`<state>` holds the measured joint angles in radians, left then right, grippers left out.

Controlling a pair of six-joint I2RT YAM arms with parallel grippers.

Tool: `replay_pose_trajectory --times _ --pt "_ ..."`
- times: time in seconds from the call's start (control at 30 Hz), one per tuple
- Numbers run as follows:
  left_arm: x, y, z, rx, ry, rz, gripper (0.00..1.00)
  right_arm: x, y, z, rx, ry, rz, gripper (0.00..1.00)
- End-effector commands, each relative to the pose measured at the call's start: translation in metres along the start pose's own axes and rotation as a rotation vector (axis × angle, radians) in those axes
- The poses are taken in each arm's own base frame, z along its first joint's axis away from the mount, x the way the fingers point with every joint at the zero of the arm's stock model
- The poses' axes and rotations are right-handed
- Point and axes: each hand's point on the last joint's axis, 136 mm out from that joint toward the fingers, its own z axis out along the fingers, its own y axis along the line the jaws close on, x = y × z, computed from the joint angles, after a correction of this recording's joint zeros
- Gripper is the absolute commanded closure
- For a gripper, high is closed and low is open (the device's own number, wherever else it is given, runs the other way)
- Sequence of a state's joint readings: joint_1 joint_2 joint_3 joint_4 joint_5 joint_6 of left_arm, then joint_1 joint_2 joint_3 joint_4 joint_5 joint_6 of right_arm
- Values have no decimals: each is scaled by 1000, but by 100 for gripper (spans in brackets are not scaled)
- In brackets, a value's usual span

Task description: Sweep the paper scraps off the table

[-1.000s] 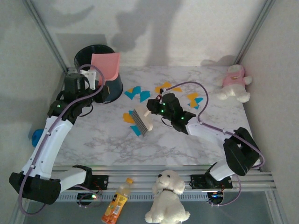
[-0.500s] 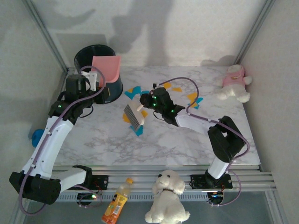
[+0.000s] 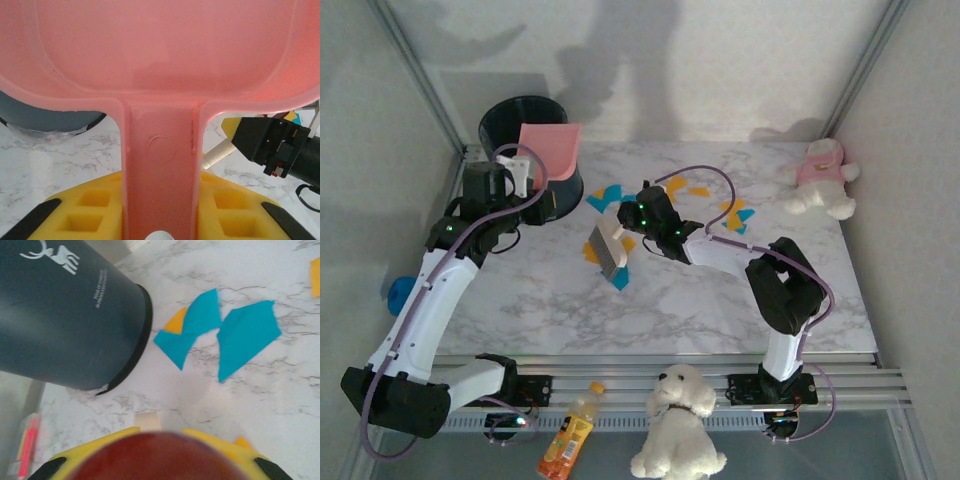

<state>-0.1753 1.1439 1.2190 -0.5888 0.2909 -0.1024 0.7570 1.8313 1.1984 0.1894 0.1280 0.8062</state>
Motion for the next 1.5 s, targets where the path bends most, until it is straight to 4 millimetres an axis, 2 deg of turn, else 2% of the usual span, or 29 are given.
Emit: replay_pose_trajectory --times 0.0,0.43,0.47,0.9,1.1,1.3,1.47 --pt "6 -3 -3 11 13 24 100 -15 -8 -4 67 -51 -17 100" --pt "10 -9 2 46 36 27 100 -24 -52 -42 281 -107 -154 100" --pt "10 -9 2 47 38 25 100 -34 -63 -47 313 -126 -148 100" --pt "27 -24 19 69 120 73 100 -55 -106 -99 535 -197 -272 100" --pt "39 -40 27 90 172 139 100 -66 -104 -117 533 -229 -269 100" --pt "62 -52 35 106 236 244 100 -77 -83 -129 418 -259 -255 100" --pt "74 -44 39 38 253 326 100 -81 -67 -135 321 -268 -246 100"
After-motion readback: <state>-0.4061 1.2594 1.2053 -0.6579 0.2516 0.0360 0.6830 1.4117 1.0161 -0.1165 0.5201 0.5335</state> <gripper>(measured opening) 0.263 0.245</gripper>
